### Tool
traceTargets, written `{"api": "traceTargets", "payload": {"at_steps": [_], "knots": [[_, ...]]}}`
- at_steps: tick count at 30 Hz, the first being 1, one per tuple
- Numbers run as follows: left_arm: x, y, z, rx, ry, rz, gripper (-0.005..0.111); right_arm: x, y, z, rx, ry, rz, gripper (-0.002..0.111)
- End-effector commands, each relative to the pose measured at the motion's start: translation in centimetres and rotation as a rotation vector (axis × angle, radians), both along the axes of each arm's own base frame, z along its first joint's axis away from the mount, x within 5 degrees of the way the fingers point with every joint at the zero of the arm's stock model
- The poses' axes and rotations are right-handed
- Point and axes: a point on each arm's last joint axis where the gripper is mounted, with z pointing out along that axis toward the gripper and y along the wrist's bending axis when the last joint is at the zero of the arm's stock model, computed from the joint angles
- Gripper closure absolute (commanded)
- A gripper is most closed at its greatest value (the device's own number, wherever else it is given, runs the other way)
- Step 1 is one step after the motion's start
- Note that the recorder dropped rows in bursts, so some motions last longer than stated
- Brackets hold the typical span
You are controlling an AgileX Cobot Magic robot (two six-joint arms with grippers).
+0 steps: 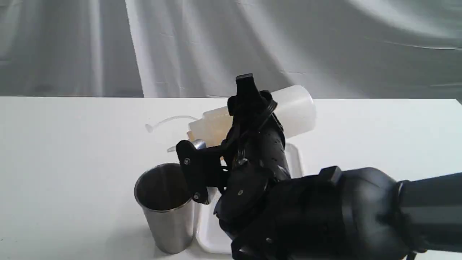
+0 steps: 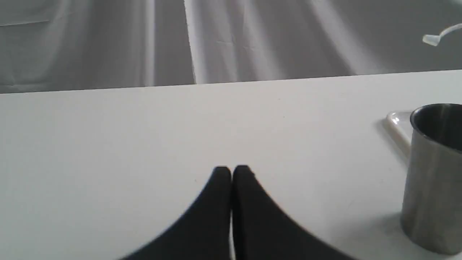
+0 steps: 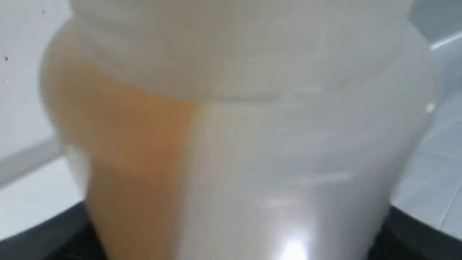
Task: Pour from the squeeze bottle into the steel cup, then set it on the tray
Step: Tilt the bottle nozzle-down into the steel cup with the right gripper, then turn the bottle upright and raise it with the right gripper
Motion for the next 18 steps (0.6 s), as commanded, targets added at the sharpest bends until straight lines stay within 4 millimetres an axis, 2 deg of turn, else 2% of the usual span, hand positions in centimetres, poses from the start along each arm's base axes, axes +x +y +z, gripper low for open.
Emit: {"api": "traceTargets", "payload": {"at_steps": [1, 9, 18], "knots": [[0.0, 0.0, -0.1, -0.006, -0.006, 0.002, 0.107, -0.1, -0.2, 0.8, 0.137, -0.072, -0.045, 0.108], [0.0, 0.0, -0.1, -0.006, -0.006, 0.002, 0.107, -0.2, -0.5, 0.8, 0.446, -0.114, -0.15, 0.108], [0.0, 0.0, -0.1, -0.003, -0.006, 0.002, 0.107, -2.3, -2.6, 2.7, 0.941, -0.234, -0.249, 0.108]]}}
